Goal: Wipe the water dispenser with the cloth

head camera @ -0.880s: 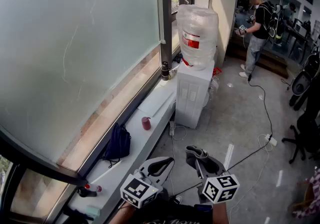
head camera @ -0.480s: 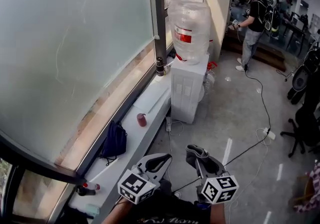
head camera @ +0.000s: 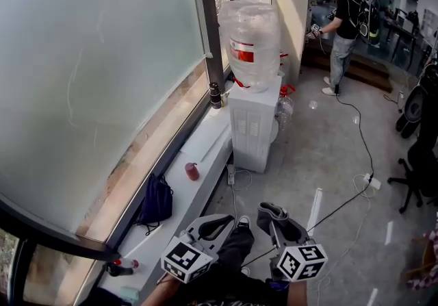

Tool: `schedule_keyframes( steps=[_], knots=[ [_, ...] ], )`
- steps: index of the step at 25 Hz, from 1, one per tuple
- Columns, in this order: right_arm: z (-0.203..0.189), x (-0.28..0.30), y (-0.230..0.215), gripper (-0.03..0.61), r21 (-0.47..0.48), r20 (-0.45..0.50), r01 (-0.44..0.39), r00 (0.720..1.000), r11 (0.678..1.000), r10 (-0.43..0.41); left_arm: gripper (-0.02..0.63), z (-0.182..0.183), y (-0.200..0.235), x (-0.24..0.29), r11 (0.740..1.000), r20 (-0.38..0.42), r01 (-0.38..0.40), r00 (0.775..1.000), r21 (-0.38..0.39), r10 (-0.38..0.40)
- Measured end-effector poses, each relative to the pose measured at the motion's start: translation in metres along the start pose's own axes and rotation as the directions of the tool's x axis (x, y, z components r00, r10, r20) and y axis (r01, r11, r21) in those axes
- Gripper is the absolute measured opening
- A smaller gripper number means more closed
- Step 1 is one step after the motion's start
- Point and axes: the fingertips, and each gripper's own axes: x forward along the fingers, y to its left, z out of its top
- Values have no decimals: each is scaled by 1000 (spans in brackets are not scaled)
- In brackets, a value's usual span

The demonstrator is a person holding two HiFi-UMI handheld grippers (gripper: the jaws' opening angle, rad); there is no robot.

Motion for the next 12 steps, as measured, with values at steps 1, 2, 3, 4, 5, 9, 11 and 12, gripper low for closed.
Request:
schedule_keyframes(
  steps=[1,2,3,4,5,9,11,12],
  knots=[
    [2,5,-3,104,0,-5,-2,1000,1000,2,20,1,6,5,1000,-4,-6,1000,-9,6],
    [5,9,-5,104,0,-10,-4,1000,1000,4,20,1,12,11,1000,-7,-11,1000,-17,11],
    [8,13,-9,104,0,-13,-4,1000,1000,4,20,3,18,19,1000,-9,-15,1000,-22,15],
    [12,16,-15,104,0,-15,-2,1000,1000,2,20,4,24,27,1000,-10,-17,1000,-27,16],
    [17,19,-22,104,1,-16,4,1000,1000,-4,20,6,30,37,999,-10,-17,1000,-30,16],
    [42,40,-60,104,7,-15,52,999,999,-52,20,19,56,88,1000,0,5,1000,-29,-5],
    [58,55,-81,104,15,-10,74,997,997,-73,20,29,71,115,1000,8,22,1000,-21,-22],
    [67,64,-90,104,18,-7,81,997,997,-81,20,34,79,128,999,12,27,1000,-21,-27]
  ],
)
